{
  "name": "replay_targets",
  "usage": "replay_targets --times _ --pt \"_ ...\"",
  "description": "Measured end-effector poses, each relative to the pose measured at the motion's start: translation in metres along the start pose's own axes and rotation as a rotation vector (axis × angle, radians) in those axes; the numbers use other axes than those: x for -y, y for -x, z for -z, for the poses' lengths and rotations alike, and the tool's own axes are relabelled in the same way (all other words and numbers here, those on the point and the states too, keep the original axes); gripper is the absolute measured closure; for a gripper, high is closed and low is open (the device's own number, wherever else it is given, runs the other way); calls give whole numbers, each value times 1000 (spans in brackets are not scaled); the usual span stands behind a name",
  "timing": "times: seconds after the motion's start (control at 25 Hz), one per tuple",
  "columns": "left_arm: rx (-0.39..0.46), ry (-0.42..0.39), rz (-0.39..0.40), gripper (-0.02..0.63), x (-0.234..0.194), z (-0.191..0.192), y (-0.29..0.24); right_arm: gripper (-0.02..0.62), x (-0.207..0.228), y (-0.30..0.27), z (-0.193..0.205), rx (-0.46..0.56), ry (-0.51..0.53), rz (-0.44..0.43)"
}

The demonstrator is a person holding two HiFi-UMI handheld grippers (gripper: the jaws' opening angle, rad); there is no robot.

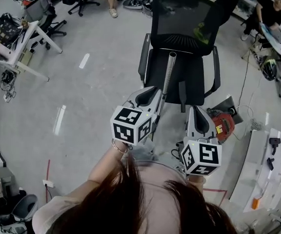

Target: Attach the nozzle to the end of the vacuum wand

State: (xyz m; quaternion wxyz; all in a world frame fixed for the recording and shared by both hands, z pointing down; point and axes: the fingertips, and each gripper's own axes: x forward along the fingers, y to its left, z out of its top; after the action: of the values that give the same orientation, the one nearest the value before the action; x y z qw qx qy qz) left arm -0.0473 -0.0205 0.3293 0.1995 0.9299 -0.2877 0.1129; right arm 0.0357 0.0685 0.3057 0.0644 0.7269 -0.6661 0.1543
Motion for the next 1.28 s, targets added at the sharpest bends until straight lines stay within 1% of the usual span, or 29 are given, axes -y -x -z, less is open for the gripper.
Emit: replay_targets --times 0.32,0.56,0.72,0.92,1.04,1.28 --pt "-43 -28 57 581 -27 3 -6 571 -27 -19 2 -4 -2 55" --pt "-54 -44 76 581 -33 0 -12 571 -29 -23 -2 -3 -4 84" --pt "-60 -59 75 578 -34 -1 -19 570 -24 -25 -2 -11 -6 99" --pt "-61 -66 51 568 -34 2 -32 571 -8 -29 3 -24 -10 100" --pt "-46 -57 9 548 -36 0 -43 571 4 -33 2 -34 -32 58" --pt "-47 -27 -59 517 -35 3 -70 571 37 -46 -5 -55 -5 3"
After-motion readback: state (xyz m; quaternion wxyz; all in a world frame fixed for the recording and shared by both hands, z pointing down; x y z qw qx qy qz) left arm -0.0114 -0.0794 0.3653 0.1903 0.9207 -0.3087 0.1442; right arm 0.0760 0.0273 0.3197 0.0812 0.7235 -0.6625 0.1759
